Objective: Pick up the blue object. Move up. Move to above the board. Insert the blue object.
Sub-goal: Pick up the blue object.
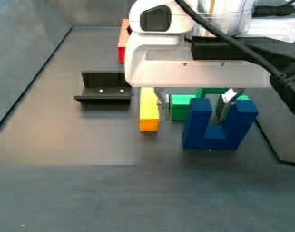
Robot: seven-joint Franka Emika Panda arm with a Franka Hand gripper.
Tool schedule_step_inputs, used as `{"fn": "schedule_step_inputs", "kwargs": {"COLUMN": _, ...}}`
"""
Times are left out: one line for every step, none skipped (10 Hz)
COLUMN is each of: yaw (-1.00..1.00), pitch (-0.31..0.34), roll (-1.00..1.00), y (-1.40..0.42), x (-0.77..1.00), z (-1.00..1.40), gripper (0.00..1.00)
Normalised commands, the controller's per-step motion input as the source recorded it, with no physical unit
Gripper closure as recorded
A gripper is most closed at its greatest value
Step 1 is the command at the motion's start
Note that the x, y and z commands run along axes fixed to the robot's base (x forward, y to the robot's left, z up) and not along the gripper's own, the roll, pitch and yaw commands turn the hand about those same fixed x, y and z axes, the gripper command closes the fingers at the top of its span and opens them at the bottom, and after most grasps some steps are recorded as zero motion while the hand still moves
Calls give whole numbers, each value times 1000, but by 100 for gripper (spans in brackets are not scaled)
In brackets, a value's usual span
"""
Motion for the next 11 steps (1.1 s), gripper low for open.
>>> {"fn": "schedule_step_inputs", "kwargs": {"yaw": 0, "pitch": 0, "roll": 0, "y": -31, "x": 0, "z": -14, "gripper": 0}}
{"fn": "schedule_step_inputs", "kwargs": {"yaw": 0, "pitch": 0, "roll": 0, "y": -43, "x": 0, "z": -46, "gripper": 0}}
{"fn": "schedule_step_inputs", "kwargs": {"yaw": 0, "pitch": 0, "roll": 0, "y": 0, "x": 0, "z": 0, "gripper": 0}}
{"fn": "schedule_step_inputs", "kwargs": {"yaw": 0, "pitch": 0, "roll": 0, "y": 0, "x": 0, "z": 0, "gripper": 100}}
{"fn": "schedule_step_inputs", "kwargs": {"yaw": 0, "pitch": 0, "roll": 0, "y": 0, "x": 0, "z": 0, "gripper": 100}}
{"fn": "schedule_step_inputs", "kwargs": {"yaw": 0, "pitch": 0, "roll": 0, "y": 0, "x": 0, "z": 0, "gripper": 100}}
{"fn": "schedule_step_inputs", "kwargs": {"yaw": 0, "pitch": 0, "roll": 0, "y": 0, "x": 0, "z": 0, "gripper": 100}}
{"fn": "schedule_step_inputs", "kwargs": {"yaw": 0, "pitch": 0, "roll": 0, "y": 0, "x": 0, "z": 0, "gripper": 100}}
{"fn": "schedule_step_inputs", "kwargs": {"yaw": 0, "pitch": 0, "roll": 0, "y": 0, "x": 0, "z": 0, "gripper": 100}}
{"fn": "schedule_step_inputs", "kwargs": {"yaw": 0, "pitch": 0, "roll": 0, "y": 0, "x": 0, "z": 0, "gripper": 100}}
{"fn": "schedule_step_inputs", "kwargs": {"yaw": 0, "pitch": 0, "roll": 0, "y": 0, "x": 0, "z": 0, "gripper": 100}}
